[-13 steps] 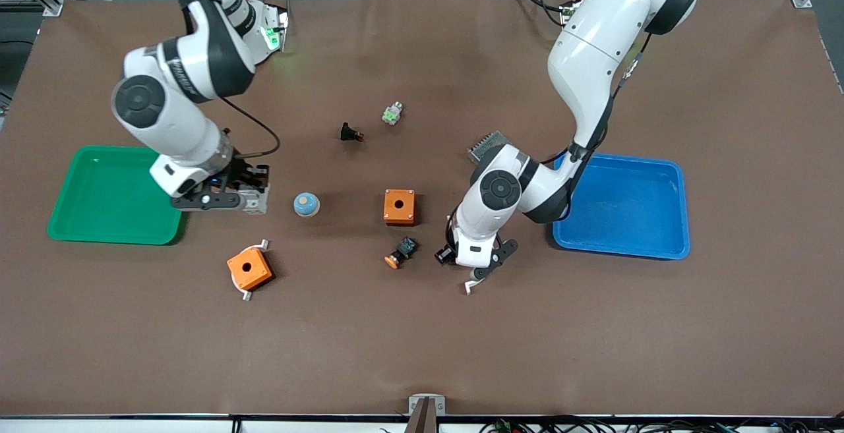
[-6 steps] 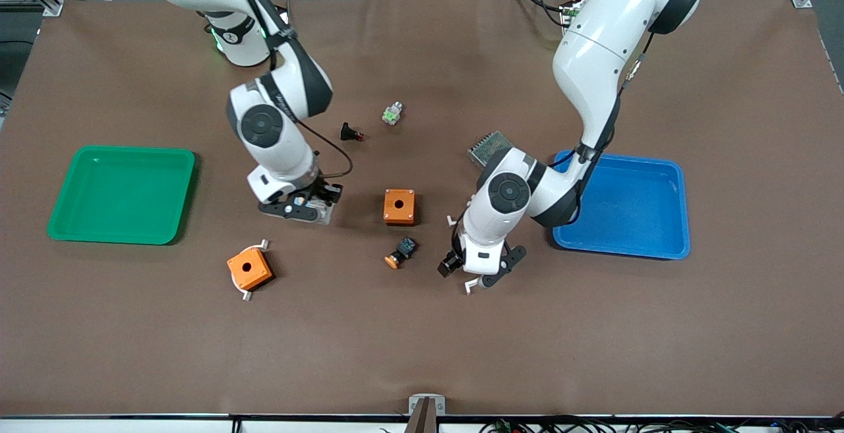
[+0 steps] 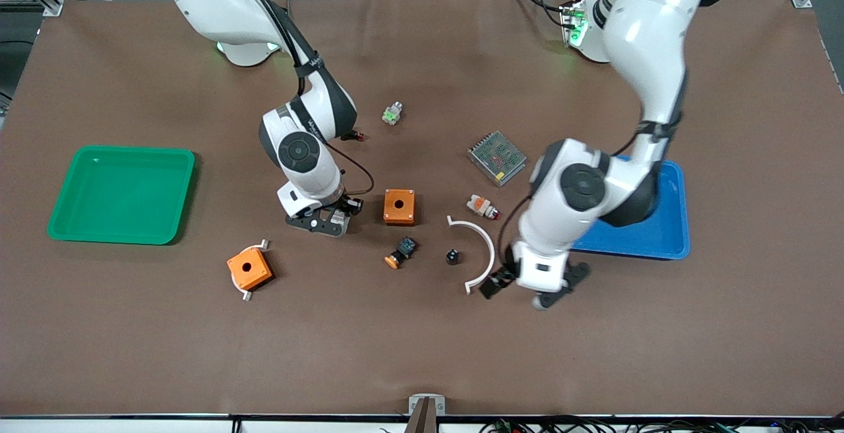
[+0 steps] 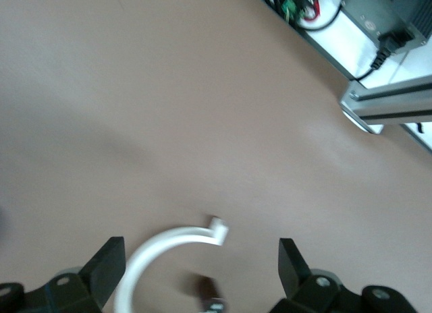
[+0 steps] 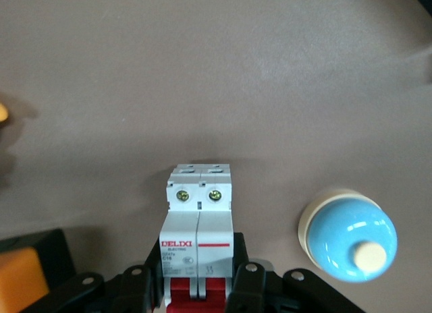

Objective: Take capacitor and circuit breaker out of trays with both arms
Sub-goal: 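Set the capacitor inside the arc clip while the right gripper lowers the breaker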

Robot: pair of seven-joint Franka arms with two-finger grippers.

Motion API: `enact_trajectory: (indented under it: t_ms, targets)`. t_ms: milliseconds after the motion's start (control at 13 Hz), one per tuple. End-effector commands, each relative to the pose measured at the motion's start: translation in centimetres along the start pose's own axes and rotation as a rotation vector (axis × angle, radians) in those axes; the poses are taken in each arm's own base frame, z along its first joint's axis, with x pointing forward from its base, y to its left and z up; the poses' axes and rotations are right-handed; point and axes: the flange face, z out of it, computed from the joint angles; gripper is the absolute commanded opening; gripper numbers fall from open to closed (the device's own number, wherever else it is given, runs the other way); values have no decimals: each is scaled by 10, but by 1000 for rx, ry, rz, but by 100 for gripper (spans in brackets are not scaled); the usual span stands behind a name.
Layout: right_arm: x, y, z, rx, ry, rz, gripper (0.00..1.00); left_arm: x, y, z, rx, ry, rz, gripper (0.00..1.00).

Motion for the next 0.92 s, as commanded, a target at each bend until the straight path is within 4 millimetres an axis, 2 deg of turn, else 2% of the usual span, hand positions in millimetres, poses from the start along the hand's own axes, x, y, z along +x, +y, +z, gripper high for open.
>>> enact_trajectory:
  t_ms: [0, 77, 154, 231, 385, 462, 692, 846]
  targets:
    - [17, 0, -8, 10, 3, 36, 77, 37, -47, -53, 75, -50, 142, 100]
    - [18, -2, -13, 14, 6, 33, 100, 54, -67, -71, 101, -71, 192, 100]
    - [19, -2, -19, 9, 0, 34, 100, 72, -91, -95, 123, -92, 254, 100]
    - [23, -5, -34, -2, -13, 34, 100, 87, -110, -117, 128, -95, 298, 100]
    - [29, -8, -75, -32, -33, 24, 100, 102, -137, -153, 145, -112, 384, 100]
    - [34, -7, -103, -34, -33, 23, 100, 110, -155, -170, 159, -113, 423, 100]
    - [47, 16, -176, -34, -44, 21, 100, 100, -183, -214, 218, -76, 517, 100]
    - [55, 49, -225, -17, -38, -6, 100, 96, -207, -246, 222, -63, 591, 100]
